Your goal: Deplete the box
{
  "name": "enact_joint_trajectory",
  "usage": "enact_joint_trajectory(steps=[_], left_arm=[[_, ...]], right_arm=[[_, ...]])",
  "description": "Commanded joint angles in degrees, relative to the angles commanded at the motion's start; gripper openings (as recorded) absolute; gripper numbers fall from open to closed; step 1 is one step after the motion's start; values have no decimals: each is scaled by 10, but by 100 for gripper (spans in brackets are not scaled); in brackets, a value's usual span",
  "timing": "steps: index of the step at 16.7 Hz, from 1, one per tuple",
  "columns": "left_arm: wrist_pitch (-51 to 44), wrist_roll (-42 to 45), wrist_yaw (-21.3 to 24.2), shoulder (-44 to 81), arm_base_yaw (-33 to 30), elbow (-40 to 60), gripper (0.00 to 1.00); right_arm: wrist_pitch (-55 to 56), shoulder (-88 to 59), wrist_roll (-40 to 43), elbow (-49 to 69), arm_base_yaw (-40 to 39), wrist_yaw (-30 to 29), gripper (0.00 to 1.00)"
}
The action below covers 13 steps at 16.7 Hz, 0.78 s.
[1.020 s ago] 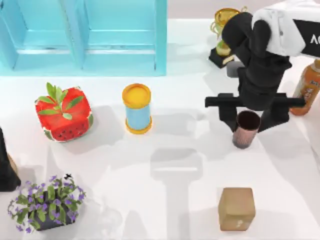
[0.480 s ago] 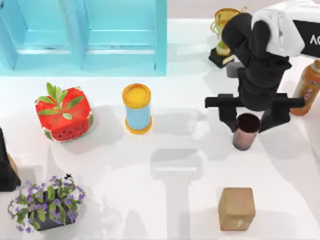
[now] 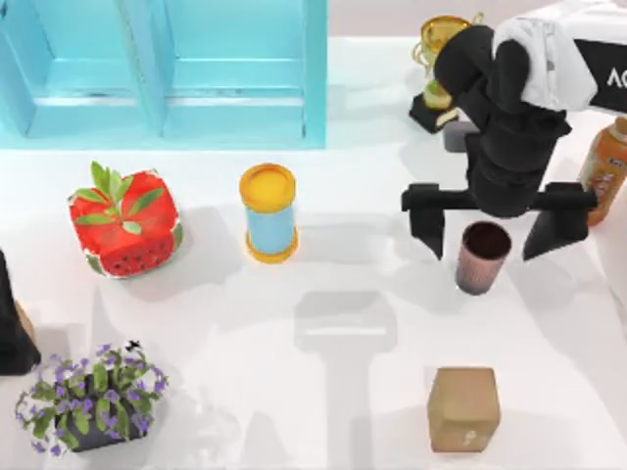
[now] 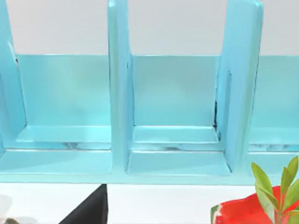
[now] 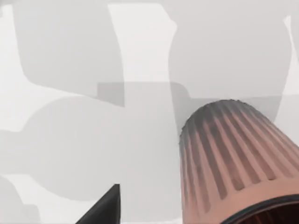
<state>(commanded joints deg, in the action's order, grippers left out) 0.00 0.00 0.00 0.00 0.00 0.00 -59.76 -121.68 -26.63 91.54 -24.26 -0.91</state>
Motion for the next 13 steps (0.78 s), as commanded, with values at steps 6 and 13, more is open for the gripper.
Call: enact_joint_trajectory(steps=[6, 13], left_arm=[[0, 0, 0, 0, 0, 0, 100], [0, 0, 0, 0, 0, 0, 100]], right_arm=[[-2, 0, 0, 2, 0, 0, 100], [-134, 4, 0, 116, -1, 0, 100]])
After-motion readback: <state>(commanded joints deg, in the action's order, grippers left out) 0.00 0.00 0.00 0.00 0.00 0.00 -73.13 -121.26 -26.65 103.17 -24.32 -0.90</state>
